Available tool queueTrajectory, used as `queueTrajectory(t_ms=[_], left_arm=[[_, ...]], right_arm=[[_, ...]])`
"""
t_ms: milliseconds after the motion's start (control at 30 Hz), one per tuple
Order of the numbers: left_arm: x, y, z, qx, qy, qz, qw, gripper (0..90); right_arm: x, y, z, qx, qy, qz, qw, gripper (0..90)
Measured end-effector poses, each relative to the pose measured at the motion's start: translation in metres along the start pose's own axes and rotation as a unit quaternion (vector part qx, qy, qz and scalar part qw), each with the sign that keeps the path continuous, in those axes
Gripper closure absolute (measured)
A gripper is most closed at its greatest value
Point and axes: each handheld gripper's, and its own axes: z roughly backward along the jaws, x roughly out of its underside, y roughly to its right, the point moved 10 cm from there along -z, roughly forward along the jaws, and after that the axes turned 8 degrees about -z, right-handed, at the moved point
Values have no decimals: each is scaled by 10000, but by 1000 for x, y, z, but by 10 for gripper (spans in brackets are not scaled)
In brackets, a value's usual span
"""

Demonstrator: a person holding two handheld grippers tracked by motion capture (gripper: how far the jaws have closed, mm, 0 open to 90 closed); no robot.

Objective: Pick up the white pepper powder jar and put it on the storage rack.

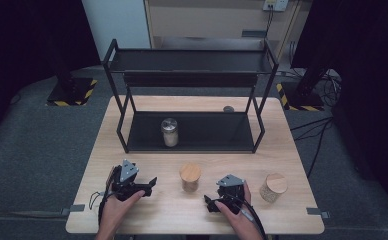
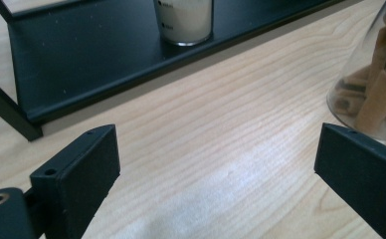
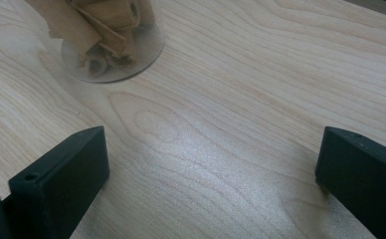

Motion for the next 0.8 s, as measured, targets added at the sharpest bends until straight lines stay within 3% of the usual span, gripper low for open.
queueTrajectory(t_ms=[333,533,800], left_arm=[[20,-5,3,-63,-230,152,9996,30],[32,-7,1,-82,-501,160,9986,31],[40,-13,0,-150,-658,251,9974,34]], right_arm=[[-1,0,-1,10,7,-9,10000,3],[-1,0,-1,11,5,-11,10000,3],[-1,0,-1,16,1,-33,10000,3]])
